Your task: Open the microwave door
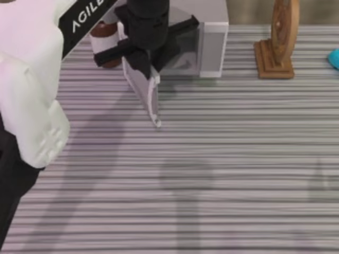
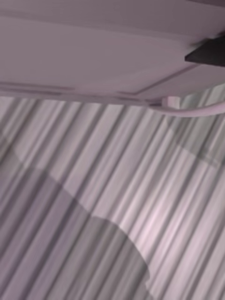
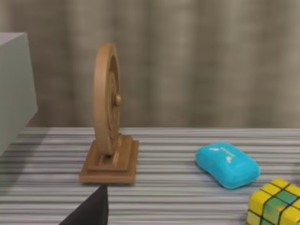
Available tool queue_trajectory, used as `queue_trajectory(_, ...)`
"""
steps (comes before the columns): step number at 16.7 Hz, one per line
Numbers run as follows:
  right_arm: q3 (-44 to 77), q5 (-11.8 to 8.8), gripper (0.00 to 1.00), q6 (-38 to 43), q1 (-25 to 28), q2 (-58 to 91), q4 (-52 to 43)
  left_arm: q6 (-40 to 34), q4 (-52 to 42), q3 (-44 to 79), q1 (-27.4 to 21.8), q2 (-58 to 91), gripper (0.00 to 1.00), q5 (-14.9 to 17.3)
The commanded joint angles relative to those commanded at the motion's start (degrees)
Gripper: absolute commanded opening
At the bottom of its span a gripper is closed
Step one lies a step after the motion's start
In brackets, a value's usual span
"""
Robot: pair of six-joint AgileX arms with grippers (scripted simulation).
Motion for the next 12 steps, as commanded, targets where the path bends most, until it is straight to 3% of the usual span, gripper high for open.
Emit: queue_trajectory(12,0.0,0.0,1.0,0.0,0.0,0.0,0.0,0.9,0.0,-1.4,0.7,-1.0,0.0,1.1)
